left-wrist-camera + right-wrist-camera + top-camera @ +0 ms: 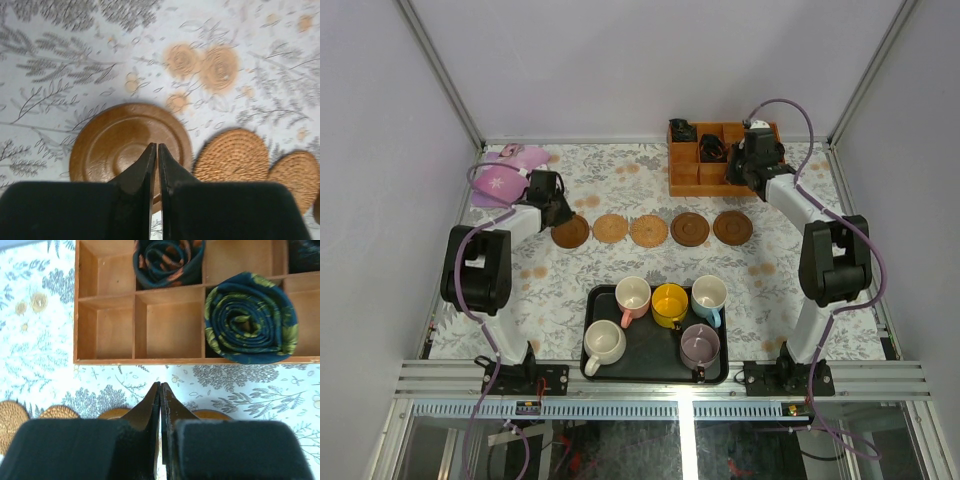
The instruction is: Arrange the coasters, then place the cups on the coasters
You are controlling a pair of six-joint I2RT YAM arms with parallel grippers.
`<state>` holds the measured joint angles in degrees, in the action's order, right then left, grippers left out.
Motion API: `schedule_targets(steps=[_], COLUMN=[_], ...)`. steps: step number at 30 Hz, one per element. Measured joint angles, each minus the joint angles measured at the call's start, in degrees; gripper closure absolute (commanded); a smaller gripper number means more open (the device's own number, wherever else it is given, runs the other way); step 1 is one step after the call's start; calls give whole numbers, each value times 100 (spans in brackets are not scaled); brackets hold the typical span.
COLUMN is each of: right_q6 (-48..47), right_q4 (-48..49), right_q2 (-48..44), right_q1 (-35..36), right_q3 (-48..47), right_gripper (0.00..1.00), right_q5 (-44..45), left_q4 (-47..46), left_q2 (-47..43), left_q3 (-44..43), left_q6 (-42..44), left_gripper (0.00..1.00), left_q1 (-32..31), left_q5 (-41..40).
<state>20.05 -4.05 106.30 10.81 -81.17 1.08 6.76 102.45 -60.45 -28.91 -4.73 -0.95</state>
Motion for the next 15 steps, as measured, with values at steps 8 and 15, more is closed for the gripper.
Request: schedule_targets(steps=[8, 15], right_q6=[-361, -407], right_q4=[-503, -721], right_q2=[398, 743], right_q1=[267, 1014], right_q3=[-225, -525], right_gripper=[100, 100], right_q5=[-839, -1349], left_q4=[-304, -468], left_q2=[-348, -195], left_q3=[-94, -153], left_q6=[20, 221], left_gripper=[96, 98], left_q1=[0, -201], left_q5=[372, 1237])
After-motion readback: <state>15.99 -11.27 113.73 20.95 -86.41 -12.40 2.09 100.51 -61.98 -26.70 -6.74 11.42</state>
